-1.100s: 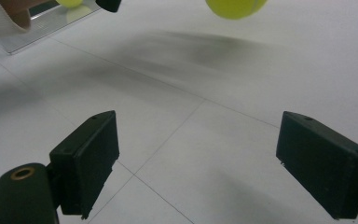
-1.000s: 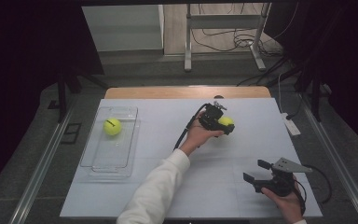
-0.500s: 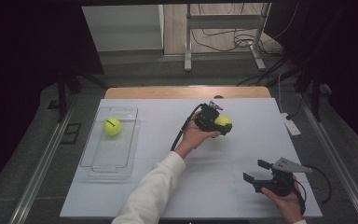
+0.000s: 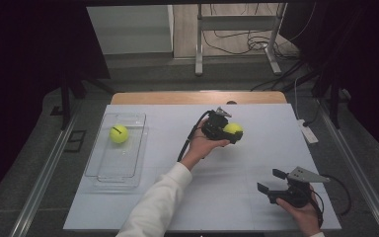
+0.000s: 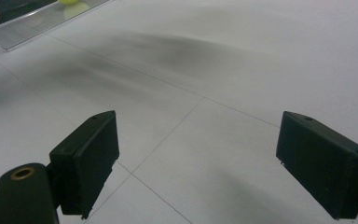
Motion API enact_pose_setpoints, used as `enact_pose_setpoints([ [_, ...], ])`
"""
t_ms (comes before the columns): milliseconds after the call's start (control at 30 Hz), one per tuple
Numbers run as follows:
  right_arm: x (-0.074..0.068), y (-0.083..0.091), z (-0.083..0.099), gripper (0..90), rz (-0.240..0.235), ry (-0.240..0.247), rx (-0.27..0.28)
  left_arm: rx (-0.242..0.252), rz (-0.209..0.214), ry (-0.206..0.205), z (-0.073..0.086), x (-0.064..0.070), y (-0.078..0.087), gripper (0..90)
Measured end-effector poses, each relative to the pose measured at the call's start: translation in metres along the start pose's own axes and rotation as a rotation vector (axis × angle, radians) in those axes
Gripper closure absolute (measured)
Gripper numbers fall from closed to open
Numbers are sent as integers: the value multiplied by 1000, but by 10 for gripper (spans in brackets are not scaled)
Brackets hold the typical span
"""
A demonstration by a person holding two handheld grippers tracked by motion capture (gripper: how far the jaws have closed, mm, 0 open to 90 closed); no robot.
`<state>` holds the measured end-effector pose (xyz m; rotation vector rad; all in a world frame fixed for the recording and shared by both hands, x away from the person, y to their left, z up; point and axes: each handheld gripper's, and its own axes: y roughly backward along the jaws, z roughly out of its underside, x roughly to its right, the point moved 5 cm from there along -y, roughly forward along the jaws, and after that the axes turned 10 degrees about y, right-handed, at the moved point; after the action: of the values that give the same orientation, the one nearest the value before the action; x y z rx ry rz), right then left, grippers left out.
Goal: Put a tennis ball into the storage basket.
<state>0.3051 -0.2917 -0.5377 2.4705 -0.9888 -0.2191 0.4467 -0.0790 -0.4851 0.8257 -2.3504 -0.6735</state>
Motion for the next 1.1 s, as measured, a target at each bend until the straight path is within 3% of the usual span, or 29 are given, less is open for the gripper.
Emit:
enact_pose_setpoints([
  [1100, 0, -1, 1, 133, 6, 6, -8, 68, 21, 14, 13, -6, 27, 278],
])
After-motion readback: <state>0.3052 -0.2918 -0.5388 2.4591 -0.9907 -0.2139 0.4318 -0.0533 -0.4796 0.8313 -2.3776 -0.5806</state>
